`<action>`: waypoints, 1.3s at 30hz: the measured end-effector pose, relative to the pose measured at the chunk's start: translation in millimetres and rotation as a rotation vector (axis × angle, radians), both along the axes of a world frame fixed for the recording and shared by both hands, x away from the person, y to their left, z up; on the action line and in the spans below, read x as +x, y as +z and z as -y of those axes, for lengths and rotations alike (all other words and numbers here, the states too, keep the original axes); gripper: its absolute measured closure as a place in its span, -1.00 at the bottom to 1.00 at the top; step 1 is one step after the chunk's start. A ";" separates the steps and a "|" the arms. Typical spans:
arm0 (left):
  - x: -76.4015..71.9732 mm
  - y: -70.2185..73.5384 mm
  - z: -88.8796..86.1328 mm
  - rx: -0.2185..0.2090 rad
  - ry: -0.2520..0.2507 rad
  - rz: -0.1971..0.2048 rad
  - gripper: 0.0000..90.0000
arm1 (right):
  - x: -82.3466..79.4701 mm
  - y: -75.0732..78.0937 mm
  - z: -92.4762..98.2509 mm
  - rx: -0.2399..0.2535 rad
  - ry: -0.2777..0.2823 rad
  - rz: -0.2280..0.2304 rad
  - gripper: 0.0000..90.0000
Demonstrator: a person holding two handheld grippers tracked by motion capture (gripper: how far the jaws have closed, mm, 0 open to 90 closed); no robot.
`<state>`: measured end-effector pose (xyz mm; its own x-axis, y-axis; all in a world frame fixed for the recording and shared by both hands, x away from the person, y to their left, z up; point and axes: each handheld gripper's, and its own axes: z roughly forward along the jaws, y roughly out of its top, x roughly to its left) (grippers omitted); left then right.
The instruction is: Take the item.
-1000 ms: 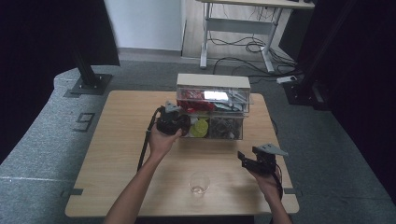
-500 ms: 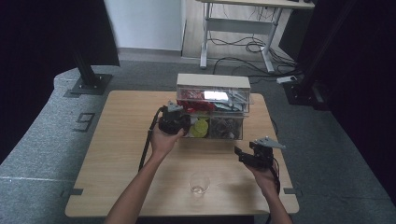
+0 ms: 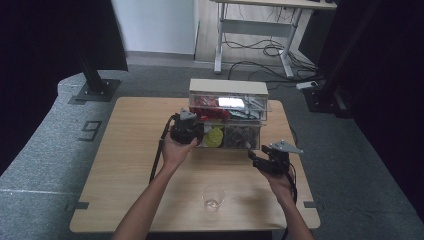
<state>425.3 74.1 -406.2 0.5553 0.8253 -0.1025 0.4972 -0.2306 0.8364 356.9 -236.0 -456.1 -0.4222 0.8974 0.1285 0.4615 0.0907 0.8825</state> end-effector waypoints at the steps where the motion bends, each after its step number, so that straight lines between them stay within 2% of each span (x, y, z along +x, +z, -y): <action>1: 0.1 0.0 0.0 0.000 -0.001 -0.001 0.98 | 0.8 0.7 -0.9 0.004 0.004 0.002 -0.15; 7: 0.7 0.3 -0.5 0.000 -0.005 -0.004 0.99 | 6.7 1.7 -6.1 -0.023 0.025 0.008 -0.03; 8: 0.7 0.3 -0.5 0.000 -0.004 -0.004 0.99 | 9.0 2.0 -7.7 -0.030 0.027 0.011 0.04; 15: 0.7 0.2 -0.3 0.003 -0.005 -0.001 0.99 | 17.1 0.4 -12.8 -0.029 0.051 0.005 0.13; 28: 0.7 0.1 0.3 0.006 -0.009 -0.001 0.98 | 27.0 -2.1 -18.2 -0.050 0.057 -0.007 0.14; 33: 0.4 -0.3 0.5 0.004 -0.010 0.000 0.97 | 31.9 -5.8 -22.8 -0.034 0.059 -0.020 0.12; 39: 0.5 -0.1 0.5 0.004 -0.011 0.000 0.97 | 37.0 -9.4 -29.3 -0.063 0.062 -0.016 0.12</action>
